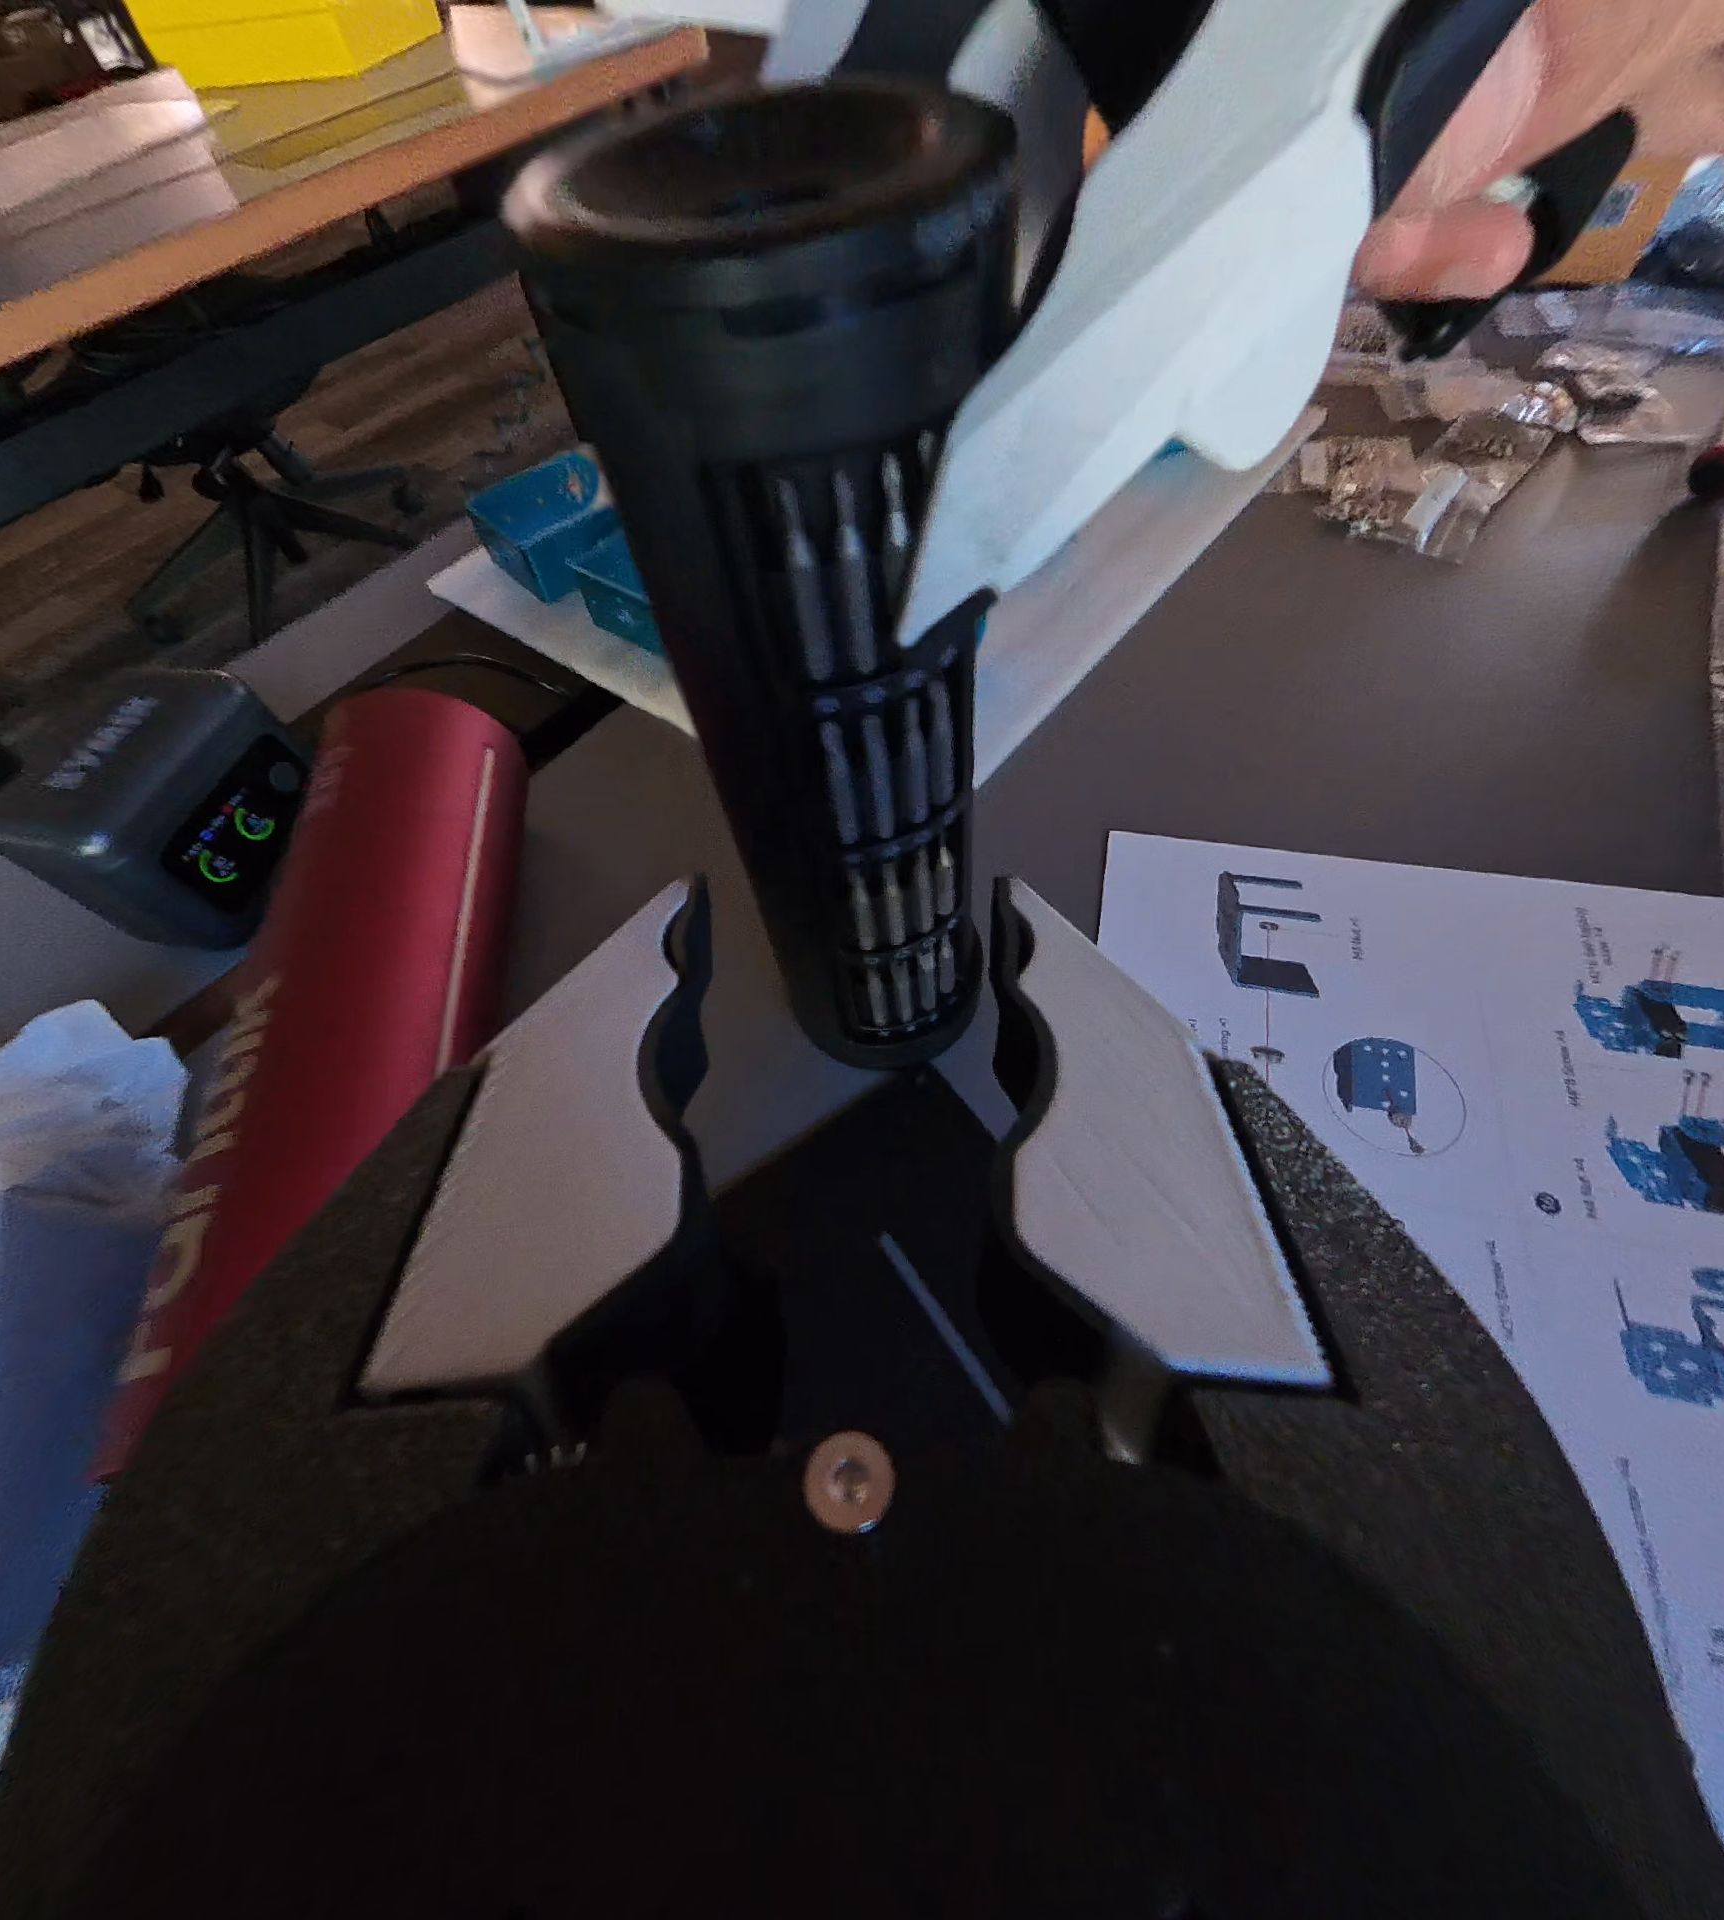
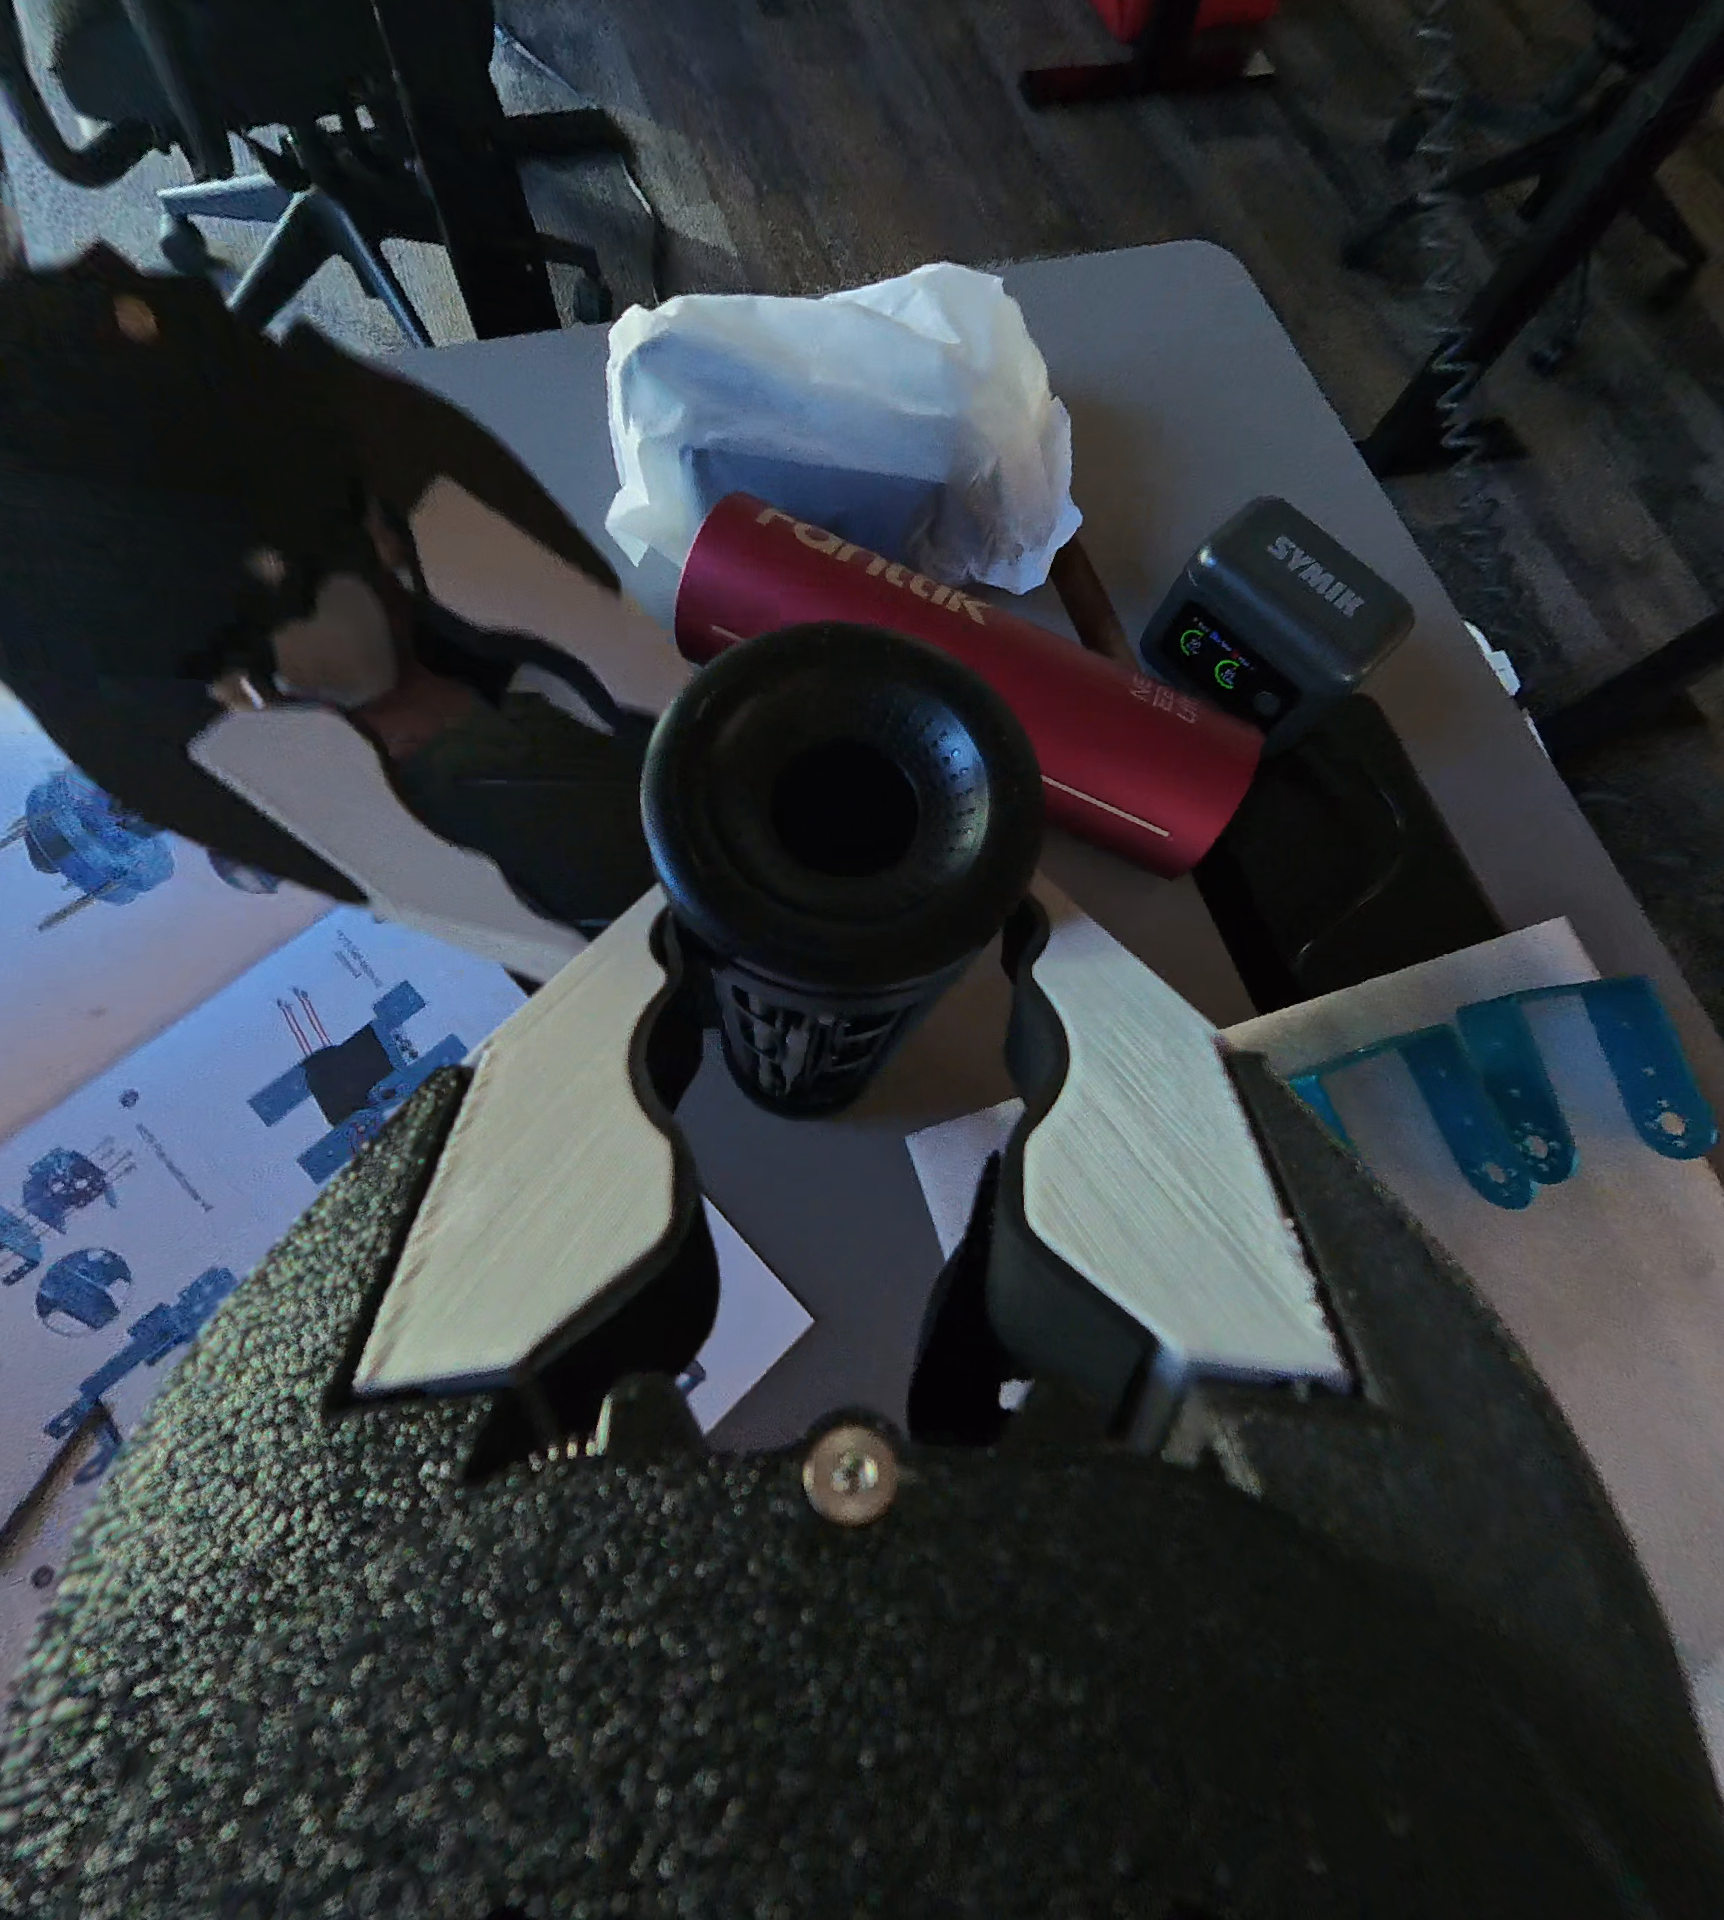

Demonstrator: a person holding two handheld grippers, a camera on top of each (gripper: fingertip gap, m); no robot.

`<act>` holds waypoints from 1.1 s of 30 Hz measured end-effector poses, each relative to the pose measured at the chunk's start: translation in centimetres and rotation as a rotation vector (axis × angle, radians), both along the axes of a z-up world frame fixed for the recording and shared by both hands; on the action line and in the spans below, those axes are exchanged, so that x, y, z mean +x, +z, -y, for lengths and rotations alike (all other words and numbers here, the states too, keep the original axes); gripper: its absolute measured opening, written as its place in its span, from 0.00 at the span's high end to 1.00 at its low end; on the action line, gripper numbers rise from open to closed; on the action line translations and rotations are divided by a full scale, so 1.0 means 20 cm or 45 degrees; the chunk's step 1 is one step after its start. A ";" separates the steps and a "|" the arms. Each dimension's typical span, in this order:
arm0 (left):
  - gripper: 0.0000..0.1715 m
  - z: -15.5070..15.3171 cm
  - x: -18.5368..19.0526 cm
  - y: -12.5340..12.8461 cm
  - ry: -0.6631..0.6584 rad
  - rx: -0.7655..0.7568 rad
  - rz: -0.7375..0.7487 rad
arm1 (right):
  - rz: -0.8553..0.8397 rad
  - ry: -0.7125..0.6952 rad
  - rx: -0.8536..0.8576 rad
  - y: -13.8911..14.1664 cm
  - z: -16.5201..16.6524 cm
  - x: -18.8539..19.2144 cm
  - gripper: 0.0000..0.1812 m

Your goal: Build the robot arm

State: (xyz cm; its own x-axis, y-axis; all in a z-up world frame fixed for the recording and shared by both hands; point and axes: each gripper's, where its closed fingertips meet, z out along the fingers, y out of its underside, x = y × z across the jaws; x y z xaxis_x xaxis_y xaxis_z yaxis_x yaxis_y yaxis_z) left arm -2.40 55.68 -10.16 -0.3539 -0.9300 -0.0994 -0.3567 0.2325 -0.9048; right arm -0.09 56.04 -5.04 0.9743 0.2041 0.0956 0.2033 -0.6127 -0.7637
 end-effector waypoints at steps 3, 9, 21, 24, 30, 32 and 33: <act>0.67 -0.06 -0.02 0.12 -0.062 -0.063 0.073 | -0.025 0.024 0.016 0.00 0.00 0.00 0.69; 0.69 -0.05 0.02 0.17 -0.302 -0.201 0.023 | -0.106 0.084 0.061 0.00 -0.01 0.00 0.70; 0.71 0.01 0.10 0.13 -0.309 -0.172 0.160 | -0.271 0.143 0.209 -0.02 -0.04 -0.03 0.69; 0.71 0.01 0.10 0.13 -0.321 -0.150 0.162 | -0.247 0.159 0.197 -0.02 -0.03 -0.03 0.70; 0.71 0.02 0.10 0.13 -0.351 -0.163 0.166 | -0.237 0.091 0.169 -0.02 -0.03 -0.03 0.69; 0.71 0.02 0.10 0.13 -0.342 -0.150 0.172 | -0.214 0.040 0.148 -0.04 -0.04 -0.02 0.67; 0.71 0.02 0.10 0.13 -0.340 -0.146 0.173 | -0.201 0.020 0.143 -0.05 -0.04 -0.02 0.64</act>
